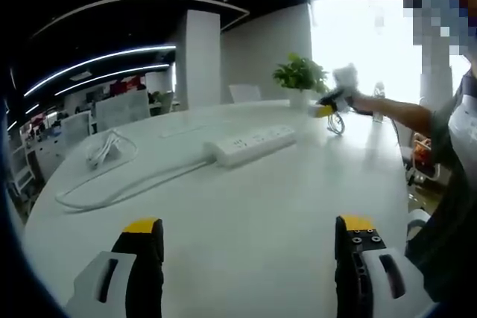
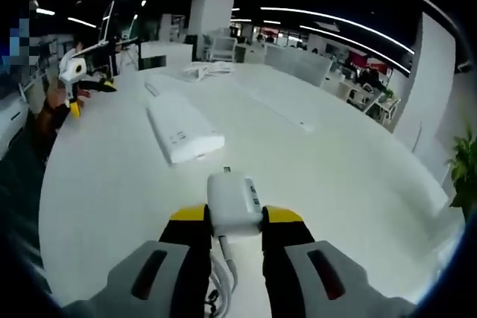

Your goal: Straighten the power strip on the desk, plug the charger into it

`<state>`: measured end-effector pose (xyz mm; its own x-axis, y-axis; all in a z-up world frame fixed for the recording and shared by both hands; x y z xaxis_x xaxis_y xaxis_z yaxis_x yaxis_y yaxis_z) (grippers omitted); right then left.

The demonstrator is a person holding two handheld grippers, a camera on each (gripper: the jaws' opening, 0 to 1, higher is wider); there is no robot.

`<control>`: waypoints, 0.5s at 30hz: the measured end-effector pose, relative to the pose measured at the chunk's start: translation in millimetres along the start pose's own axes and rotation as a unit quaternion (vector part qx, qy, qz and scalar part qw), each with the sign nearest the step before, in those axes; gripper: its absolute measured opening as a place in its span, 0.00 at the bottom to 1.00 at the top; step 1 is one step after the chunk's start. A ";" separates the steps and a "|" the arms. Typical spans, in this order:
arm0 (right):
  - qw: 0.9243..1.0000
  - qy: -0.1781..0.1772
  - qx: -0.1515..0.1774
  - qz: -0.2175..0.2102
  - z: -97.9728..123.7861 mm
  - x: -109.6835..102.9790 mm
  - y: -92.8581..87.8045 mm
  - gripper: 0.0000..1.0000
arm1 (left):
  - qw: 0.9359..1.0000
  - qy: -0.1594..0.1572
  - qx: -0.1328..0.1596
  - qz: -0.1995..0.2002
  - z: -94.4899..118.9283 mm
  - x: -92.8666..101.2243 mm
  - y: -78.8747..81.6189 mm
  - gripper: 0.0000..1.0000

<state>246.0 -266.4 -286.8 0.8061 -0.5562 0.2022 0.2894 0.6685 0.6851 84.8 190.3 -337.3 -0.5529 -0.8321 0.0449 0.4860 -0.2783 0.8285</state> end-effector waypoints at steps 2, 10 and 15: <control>1.000 0.000 -0.004 0.007 0.7 -0.8 3.3 0.24 | 1.000 0.001 0.002 0.001 0.9 -0.2 0.0 0.99; 0.999 -0.002 -0.017 0.037 0.1 -5.4 15.5 0.24 | 1.000 -0.001 0.003 0.001 0.7 2.2 0.6 0.99; 0.998 -0.002 -0.027 0.055 -1.5 -9.4 22.0 0.24 | 1.000 -0.001 0.002 0.001 1.1 1.8 -0.6 0.99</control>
<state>245.6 -245.8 -274.6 0.8327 -0.4798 0.2766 0.2265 0.7508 0.6204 82.7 189.5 -337.1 -0.5536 -0.8315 0.0474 0.4847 -0.2754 0.8302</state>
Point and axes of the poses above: the point that each gripper's makers call its tool centre point, and the gripper's own axes: z roughly backward along the fingers, x roughly to its right, y roughly out of its top, the point moved 6 cm from there along z, roughly backward along the fingers, and after that the axes turned 10 degrees about -x, right-handed, at the moved point
